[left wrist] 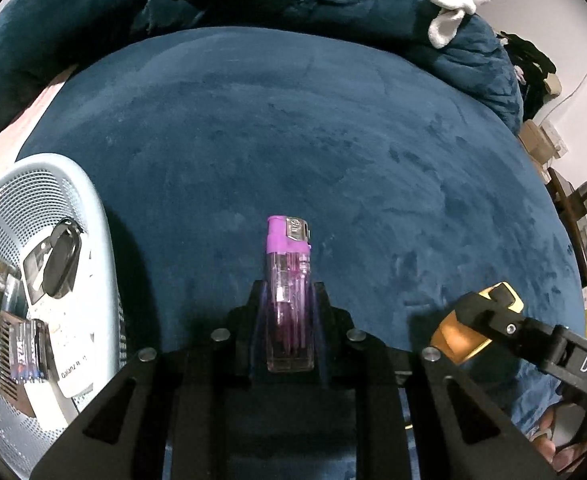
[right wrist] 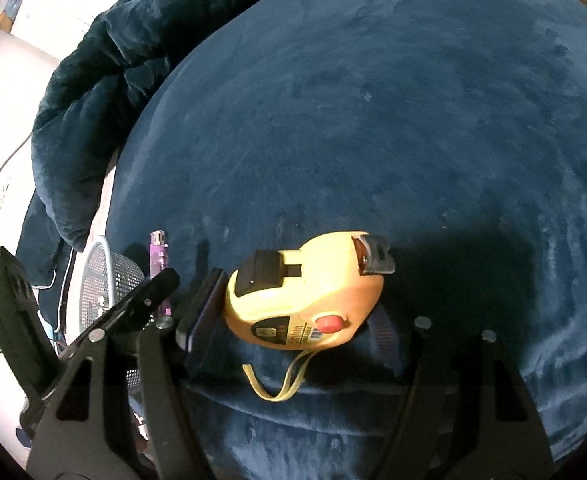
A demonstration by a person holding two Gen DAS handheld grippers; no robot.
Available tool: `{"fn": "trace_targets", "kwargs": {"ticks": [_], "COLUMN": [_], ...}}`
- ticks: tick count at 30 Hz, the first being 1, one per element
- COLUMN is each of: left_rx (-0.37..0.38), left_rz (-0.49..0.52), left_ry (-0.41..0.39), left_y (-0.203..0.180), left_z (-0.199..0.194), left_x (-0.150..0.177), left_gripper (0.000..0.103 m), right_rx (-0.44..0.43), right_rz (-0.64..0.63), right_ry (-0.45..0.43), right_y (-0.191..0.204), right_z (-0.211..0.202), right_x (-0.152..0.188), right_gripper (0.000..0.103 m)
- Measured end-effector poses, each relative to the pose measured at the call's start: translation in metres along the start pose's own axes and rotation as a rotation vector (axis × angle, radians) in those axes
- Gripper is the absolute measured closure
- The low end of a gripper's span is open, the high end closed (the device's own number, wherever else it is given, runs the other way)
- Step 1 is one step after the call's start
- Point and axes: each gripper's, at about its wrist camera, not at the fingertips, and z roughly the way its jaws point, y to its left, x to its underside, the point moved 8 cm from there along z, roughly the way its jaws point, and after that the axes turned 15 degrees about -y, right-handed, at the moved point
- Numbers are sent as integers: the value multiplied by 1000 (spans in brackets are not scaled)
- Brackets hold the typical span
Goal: Organize rigid objects
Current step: 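Carry lighter in left tool and tape measure in right tool over basket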
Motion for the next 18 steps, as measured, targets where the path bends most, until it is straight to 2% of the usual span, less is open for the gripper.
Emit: {"fn": "trace_targets", "kwargs": {"ticks": [12,18], "left_rx": [15,14], "left_rz": [9,-32], "left_ry": [-35,-104], "left_y": [-9,3], "left_z": [-19,-48], "left_x": [0,-15], "left_gripper": [82,82], "right_rx": [-25,-84], "right_rz": [37,17], "right_ry": [-32,-46], "right_y": [-3,28], "right_z": [-14,-18], "right_x": [-5,-11], "right_gripper": [35,35]}}
